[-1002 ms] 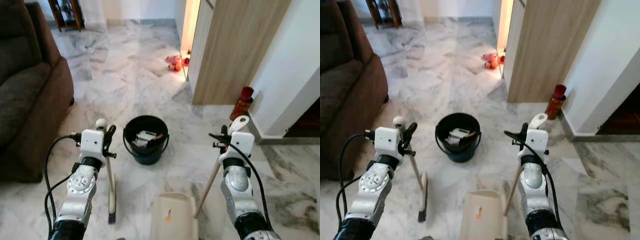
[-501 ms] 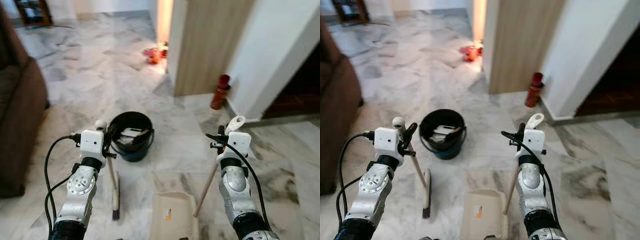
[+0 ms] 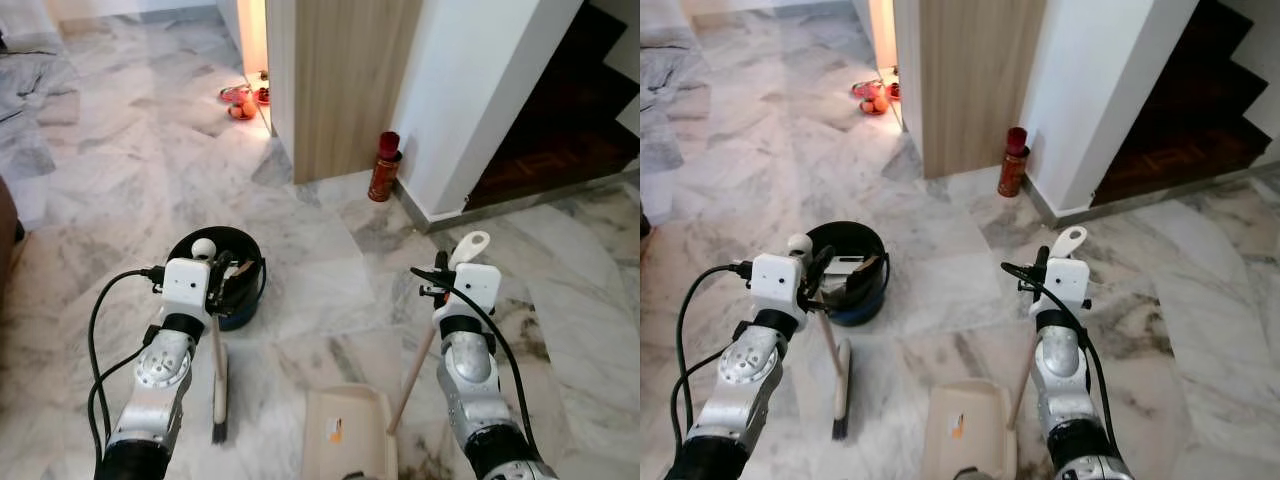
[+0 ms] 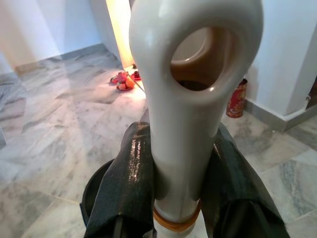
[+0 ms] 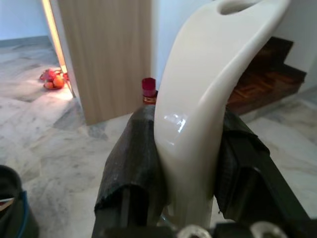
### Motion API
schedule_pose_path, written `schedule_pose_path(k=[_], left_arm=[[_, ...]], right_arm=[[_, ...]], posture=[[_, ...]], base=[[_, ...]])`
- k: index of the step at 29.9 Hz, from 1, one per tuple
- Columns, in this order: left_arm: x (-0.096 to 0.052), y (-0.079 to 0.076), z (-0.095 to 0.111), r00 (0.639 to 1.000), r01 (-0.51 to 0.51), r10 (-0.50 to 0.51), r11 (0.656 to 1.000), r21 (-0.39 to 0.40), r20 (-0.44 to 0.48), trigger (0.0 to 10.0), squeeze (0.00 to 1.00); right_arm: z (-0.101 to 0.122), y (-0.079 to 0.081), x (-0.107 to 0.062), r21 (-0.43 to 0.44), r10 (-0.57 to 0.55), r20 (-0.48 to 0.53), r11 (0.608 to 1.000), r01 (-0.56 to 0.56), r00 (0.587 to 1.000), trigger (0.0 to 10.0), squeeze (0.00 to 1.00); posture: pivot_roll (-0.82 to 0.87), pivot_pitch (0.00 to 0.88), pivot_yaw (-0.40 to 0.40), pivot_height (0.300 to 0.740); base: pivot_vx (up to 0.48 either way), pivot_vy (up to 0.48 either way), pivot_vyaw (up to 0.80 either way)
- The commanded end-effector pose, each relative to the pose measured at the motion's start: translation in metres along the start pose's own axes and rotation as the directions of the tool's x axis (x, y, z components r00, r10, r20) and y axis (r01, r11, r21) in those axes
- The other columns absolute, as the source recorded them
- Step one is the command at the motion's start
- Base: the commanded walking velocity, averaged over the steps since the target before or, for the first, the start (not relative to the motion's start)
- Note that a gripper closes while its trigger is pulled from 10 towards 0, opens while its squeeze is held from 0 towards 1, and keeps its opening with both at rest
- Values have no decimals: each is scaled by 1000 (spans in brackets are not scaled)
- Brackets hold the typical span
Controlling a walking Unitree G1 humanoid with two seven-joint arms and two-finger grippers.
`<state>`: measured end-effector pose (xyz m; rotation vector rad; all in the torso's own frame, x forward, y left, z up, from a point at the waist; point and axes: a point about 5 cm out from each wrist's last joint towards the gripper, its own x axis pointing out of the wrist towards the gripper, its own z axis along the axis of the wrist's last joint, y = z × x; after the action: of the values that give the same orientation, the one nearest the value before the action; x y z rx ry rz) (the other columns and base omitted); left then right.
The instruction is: Sweep floor
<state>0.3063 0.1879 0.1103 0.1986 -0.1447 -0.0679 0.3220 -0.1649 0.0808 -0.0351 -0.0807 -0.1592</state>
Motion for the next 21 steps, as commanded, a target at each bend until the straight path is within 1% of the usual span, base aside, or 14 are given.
schedule_pose_path(k=[1, 2, 4, 7, 9, 21], left_arm=[[4, -6, 8, 999, 17, -16, 1000, -4, 39, 10000, 0], [5, -6, 8, 999, 18, -18, 1000, 1, 39, 10000, 0], [6, -7, 9, 999, 23, -24, 999, 24, 36, 10000, 0], [6, -7, 9, 999, 19, -20, 1000, 12, 38, 10000, 0], [6, -6, 10, 999, 15, -15, 1000, -2, 45, 10000, 0], [6, -6, 10, 999, 18, -18, 1000, 2, 50, 10000, 0]], right_arm=[[-1, -8, 1, -6, -27, -10, 1000, 26, 1000, 10000, 0], [-1, -8, 1, -5, -28, -10, 1000, 28, 1000, 10000, 0], [-2, -7, 1, -5, -31, -10, 1000, 30, 999, 10000, 0], [-2, -7, 1, -5, -29, -11, 1000, 29, 1000, 10000, 0], [-2, -7, 0, -5, -29, -11, 1000, 29, 1000, 10000, 0], [-4, -7, 0, -5, -27, -15, 1000, 27, 1000, 10000, 0]], posture=[[-59, 112, -43, 740], [-59, 111, -41, 740], [-58, 108, -41, 740], [-57, 101, -39, 740], [-58, 96, -39, 740], [-54, 71, -40, 740]], base=[[0, 0, -800], [0, 0, -800], [0, -450, -800], [0, -472, -800], [0, 0, -800], [0, 0, -800]])
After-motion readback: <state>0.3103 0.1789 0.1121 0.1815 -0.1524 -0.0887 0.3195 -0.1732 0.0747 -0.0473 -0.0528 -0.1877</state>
